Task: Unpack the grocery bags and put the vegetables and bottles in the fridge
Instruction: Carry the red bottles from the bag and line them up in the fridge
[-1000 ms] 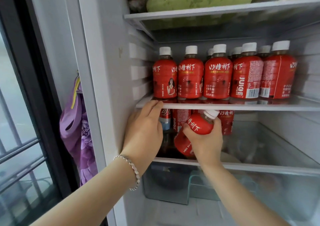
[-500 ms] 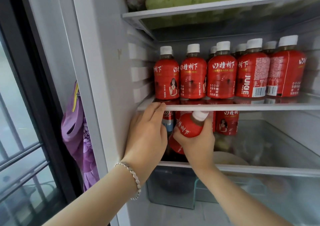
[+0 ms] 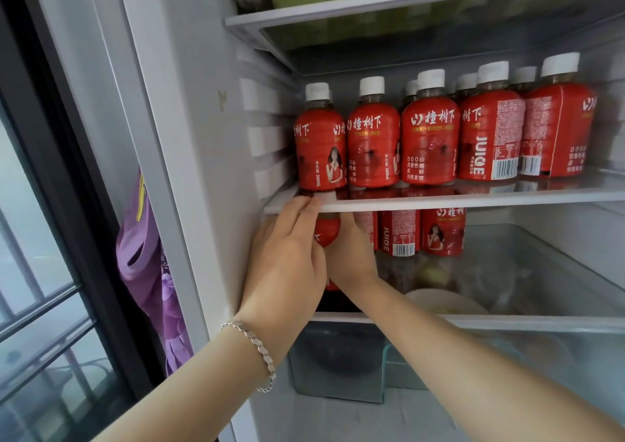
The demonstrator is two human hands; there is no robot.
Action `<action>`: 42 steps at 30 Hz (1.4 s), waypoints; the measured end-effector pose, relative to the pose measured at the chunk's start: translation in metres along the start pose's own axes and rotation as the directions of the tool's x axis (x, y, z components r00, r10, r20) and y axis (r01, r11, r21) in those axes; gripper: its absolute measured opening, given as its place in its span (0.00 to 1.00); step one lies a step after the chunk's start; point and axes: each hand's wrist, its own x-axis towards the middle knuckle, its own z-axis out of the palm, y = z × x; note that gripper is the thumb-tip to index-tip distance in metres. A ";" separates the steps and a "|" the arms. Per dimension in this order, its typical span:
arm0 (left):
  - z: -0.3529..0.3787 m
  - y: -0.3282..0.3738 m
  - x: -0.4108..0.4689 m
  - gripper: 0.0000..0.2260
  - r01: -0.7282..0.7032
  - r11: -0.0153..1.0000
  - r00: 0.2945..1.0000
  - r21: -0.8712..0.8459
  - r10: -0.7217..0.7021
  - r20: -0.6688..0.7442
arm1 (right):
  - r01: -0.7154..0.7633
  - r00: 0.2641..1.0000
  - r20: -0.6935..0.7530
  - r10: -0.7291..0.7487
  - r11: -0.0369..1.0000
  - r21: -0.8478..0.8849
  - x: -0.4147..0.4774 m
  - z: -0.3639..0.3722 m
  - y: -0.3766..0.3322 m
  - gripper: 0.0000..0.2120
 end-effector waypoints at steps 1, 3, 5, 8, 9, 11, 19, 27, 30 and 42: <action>-0.001 0.001 0.000 0.22 -0.003 1.000 1.000 0.008 0.003 0.005 | 0.000 1.000 0.027 0.001 1.000 -0.010 0.004 0.005 -0.001 0.39; -0.002 0.001 0.000 0.23 -0.007 1.000 1.000 0.007 0.007 0.031 | -0.038 0.996 0.079 0.047 0.993 -0.116 0.013 0.012 -0.003 0.35; -0.003 0.000 0.000 0.24 0.001 1.000 0.998 -0.010 0.000 0.065 | -0.077 0.989 0.099 0.109 0.957 -0.279 0.021 0.013 -0.003 0.33; -0.003 -0.001 0.000 0.23 -0.004 1.000 0.997 -0.002 0.004 0.073 | -0.020 0.956 0.258 0.138 0.911 -0.412 0.019 0.004 0.001 0.38; -0.003 -0.001 0.001 0.23 -0.011 1.000 0.998 0.002 0.010 0.068 | -0.038 0.934 0.314 0.168 0.924 -0.381 0.017 0.000 0.003 0.40; -0.004 -0.001 0.001 0.24 -0.019 1.000 0.996 0.002 0.018 0.086 | -0.061 0.912 0.368 0.181 0.947 -0.314 0.014 -0.005 0.006 0.39; -0.025 0.010 -0.003 0.31 -0.043 0.984 0.951 0.175 -0.014 0.310 | 0.124 0.843 0.482 0.238 0.786 -0.605 0.000 -0.015 0.011 0.25; -0.084 0.035 -0.077 0.13 0.258 0.923 0.909 0.286 -0.332 0.252 | 0.503 0.667 0.740 -0.081 0.782 -0.368 -0.070 -0.064 -0.044 0.12; -0.117 0.036 -0.125 0.10 0.452 0.750 0.779 0.483 -0.595 0.196 | 0.658 0.469 0.858 -0.206 0.730 -0.184 -0.122 -0.070 -0.077 0.12; -0.332 0.138 -0.440 0.12 0.823 -0.044 0.134 0.566 -0.954 -0.270 | 0.735 -0.344 0.801 -0.490 0.391 0.555 -0.425 -0.054 -0.219 0.13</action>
